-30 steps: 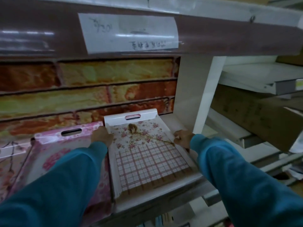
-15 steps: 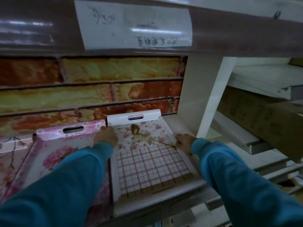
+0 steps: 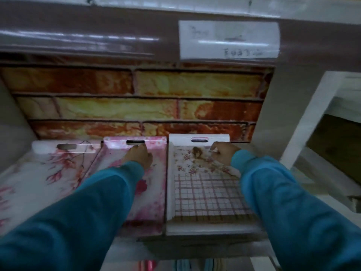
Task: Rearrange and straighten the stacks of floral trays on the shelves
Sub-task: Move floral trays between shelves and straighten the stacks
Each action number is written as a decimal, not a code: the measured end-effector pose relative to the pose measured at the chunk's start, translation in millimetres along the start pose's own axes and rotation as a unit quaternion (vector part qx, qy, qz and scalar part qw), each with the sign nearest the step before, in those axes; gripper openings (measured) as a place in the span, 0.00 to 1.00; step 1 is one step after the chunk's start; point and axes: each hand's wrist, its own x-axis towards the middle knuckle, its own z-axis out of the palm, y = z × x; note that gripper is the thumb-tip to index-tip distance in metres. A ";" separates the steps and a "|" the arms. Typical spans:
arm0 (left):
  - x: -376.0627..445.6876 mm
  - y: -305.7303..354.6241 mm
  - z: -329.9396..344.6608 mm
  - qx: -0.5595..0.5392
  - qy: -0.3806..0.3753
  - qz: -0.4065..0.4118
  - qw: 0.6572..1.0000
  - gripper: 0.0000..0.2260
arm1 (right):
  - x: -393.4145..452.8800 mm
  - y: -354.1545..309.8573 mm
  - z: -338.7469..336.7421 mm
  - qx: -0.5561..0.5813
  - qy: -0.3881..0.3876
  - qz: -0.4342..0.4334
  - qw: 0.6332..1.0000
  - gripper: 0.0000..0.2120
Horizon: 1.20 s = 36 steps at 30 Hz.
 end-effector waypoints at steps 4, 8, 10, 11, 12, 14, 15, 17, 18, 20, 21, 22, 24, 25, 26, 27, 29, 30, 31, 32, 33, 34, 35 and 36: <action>-19.2 -59.7 -23.3 0.011 0.003 -0.050 0.999 0.22 | 18.6 -66.3 17.9 0.028 0.004 -0.068 0.997 0.14; -27.4 -117.4 -38.4 0.042 0.017 -0.083 0.996 0.24 | 23.3 -121.2 41.3 0.026 -0.017 -0.089 0.996 0.13; -23.3 -137.0 -40.3 0.047 0.026 -0.093 0.994 0.20 | 25.7 -139.2 51.4 0.013 -0.026 -0.091 0.995 0.12; -20.5 -145.4 -41.3 0.048 0.024 -0.097 0.994 0.19 | 27.1 -146.9 56.2 0.002 -0.032 -0.084 0.996 0.12; -17.0 -152.7 -42.4 0.048 0.017 -0.102 0.994 0.19 | 28.6 -153.6 60.1 -0.013 -0.036 -0.074 0.997 0.13; -11.1 -164.9 -40.4 0.052 -0.005 -0.102 0.993 0.20 | 30.8 -162.1 67.7 -0.044 -0.046 -0.041 0.997 0.17; -7.5 -171.2 -38.4 0.055 -0.012 -0.096 0.994 0.20 | 32.1 -166.7 71.0 -0.058 -0.047 -0.025 0.997 0.18; -1.0 -181.9 -33.8 0.060 -0.015 -0.076 0.995 0.20 | 33.9 -175.0 75.7 -0.078 -0.037 0.000 0.996 0.18; 1.9 -185.5 -31.5 0.064 -0.015 -0.064 0.996 0.21 | 33.1 -179.0 78.0 -0.084 -0.033 0.014 0.996 0.18; 5.6 -188.5 -28.9 0.082 -0.015 -0.040 0.996 0.22 | 30.1 -185.8 82.5 -0.098 -0.032 0.045 0.994 0.18; 7.7 -190.1 -28.6 0.094 -0.015 -0.026 0.995 0.22 | 29.3 -190.5 84.9 -0.108 -0.031 0.060 0.992 0.18; 9.6 -191.3 -28.5 0.106 -0.017 -0.013 0.994 0.21 | 28.4 -195.2 86.1 -0.118 -0.031 0.073 0.990 0.18; 11.4 -192.4 -26.9 0.132 -0.026 0.006 0.991 0.21 | 29.1 -204.2 87.0 -0.133 -0.032 0.090 0.986 0.19; 11.8 -193.0 -25.7 0.142 -0.032 0.014 0.989 0.21 | 30.6 -208.0 87.4 -0.138 -0.035 0.095 0.985 0.20; 12.4 -193.6 -24.1 0.146 -0.037 0.020 0.988 0.22 | 32.1 -211.6 87.3 -0.141 -0.037 0.098 0.984 0.20; 12.7 -194.2 -22.5 0.141 -0.042 0.025 0.989 0.24 | 33.3 -213.8 87.7 -0.141 -0.038 0.102 0.984 0.20; 13.3 -193.4 -21.0 0.121 -0.045 0.034 0.991 0.24 | 35.3 -214.7 87.4 -0.138 -0.034 0.113 0.983 0.20; 13.6 -193.9 -21.4 0.111 -0.047 0.037 0.992 0.22 | 35.3 -215.1 87.8 -0.134 -0.032 0.121 0.983 0.20; 13.8 -194.6 -21.9 0.105 -0.050 0.038 0.992 0.21 | 35.5 -214.9 87.8 -0.128 -0.030 0.129 0.983 0.20; 14.1 -195.0 -22.3 0.103 -0.053 0.038 0.993 0.20 | 35.6 -213.6 87.4 -0.119 -0.029 0.136 0.983 0.20; 14.2 -195.6 -22.5 0.103 -0.054 0.037 0.993 0.20 | 36.4 -212.2 87.1 -0.110 -0.029 0.140 0.984 0.21; 14.1 -196.0 -23.0 0.104 -0.054 0.037 0.992 0.19 | 37.1 -210.9 86.9 -0.102 -0.029 0.138 0.985 0.21; 13.9 -196.3 -23.2 0.104 -0.054 0.037 0.992 0.20 | 37.4 -210.1 87.2 -0.096 -0.026 0.135 0.986 0.22; 13.7 -196.9 -23.4 0.105 -0.054 0.037 0.992 0.21 | 38.0 -209.1 87.9 -0.091 -0.020 0.130 0.987 0.25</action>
